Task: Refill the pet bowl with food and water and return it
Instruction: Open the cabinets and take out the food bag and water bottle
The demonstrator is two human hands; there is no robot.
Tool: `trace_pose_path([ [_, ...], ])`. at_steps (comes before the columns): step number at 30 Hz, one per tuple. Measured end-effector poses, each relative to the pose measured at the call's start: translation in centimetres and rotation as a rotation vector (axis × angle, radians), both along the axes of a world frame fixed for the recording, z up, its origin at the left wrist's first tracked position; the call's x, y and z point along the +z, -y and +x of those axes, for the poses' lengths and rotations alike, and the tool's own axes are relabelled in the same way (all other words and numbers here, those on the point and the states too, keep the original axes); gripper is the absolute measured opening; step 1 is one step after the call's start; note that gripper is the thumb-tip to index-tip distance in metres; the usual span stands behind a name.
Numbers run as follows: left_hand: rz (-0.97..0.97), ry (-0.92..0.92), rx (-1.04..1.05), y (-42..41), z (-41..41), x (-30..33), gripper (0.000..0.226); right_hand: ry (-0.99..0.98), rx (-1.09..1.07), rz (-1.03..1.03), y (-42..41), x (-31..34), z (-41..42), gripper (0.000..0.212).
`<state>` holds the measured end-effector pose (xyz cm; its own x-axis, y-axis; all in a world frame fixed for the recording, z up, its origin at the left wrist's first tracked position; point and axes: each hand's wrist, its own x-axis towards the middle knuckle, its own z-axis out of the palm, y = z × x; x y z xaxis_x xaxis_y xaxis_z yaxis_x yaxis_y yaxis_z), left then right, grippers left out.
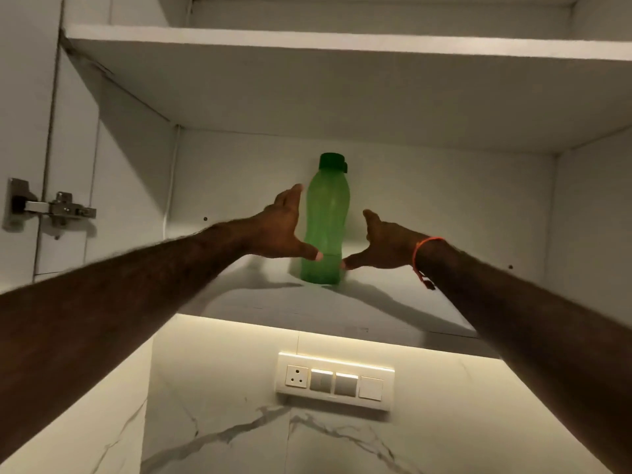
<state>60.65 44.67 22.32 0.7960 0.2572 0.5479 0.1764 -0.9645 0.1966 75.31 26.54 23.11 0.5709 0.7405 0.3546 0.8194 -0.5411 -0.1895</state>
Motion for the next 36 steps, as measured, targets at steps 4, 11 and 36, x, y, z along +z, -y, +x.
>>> trace_pose_path([
  [4, -0.217, -0.190, 0.003, -2.9, 2.8, -1.0, 0.145, -0.216, -0.041, 0.013, -4.1, 0.4, 1.4, 0.137],
  [11, -0.438, -0.278, -0.288, -4.1, 5.3, -2.7, 0.122, -0.313, 0.130, 0.209, -7.8, -2.1, 2.7, 0.114],
  [36, -0.340, 0.254, -0.175, 10.0, -9.8, -4.4, 0.113, -0.438, 0.505, 0.513, 5.4, -4.0, -13.3, 0.057],
])
